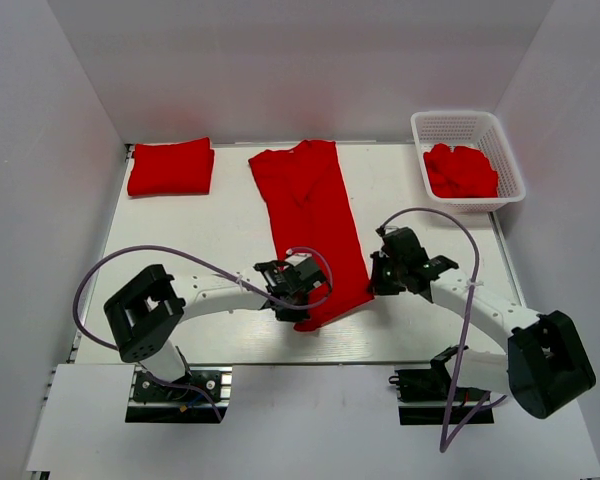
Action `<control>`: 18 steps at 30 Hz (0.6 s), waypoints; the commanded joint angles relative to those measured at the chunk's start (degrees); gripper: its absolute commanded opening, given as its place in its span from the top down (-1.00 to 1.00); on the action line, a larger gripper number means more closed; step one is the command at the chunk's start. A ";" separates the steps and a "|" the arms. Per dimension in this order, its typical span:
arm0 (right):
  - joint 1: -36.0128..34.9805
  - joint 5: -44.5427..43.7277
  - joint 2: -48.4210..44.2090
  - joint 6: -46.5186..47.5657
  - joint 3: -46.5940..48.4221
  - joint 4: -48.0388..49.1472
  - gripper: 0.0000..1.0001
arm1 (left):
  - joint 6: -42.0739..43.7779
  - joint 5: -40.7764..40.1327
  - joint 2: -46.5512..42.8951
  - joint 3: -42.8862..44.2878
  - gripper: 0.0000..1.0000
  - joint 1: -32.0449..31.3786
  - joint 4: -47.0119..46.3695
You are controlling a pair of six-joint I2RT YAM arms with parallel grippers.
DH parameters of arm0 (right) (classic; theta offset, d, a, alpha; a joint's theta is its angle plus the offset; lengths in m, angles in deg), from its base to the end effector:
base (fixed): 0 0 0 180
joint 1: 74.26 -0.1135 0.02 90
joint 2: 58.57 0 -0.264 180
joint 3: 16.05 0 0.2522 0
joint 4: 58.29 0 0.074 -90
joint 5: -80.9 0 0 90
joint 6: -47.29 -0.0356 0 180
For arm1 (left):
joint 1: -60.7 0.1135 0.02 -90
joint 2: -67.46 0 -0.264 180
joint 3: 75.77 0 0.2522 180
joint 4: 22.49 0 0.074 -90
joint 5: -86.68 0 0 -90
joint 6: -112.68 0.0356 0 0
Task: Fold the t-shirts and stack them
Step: Grab the bottom of the folded rectangular tshirt with both arms, then fold the folded rectangular tshirt in 1/3 of the way
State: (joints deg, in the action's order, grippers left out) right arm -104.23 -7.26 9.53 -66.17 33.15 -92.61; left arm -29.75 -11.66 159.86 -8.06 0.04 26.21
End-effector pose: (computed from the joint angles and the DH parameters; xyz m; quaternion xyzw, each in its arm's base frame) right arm 0.1950 0.1138 0.1890 -0.0589 0.9470 0.1554 0.2749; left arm 0.1473 -0.2515 0.1673 0.0603 0.9851 -0.0805 0.1394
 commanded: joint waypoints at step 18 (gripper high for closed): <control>0.62 -7.03 18.38 2.11 24.22 3.85 1.00 | 13.39 -5.81 7.34 22.67 1.00 14.70 4.17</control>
State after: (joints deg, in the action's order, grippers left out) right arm -103.88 -12.63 26.49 -64.71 52.96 -90.71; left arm -21.07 -15.95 164.56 10.02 13.65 29.64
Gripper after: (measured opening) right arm 0.015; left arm 0.014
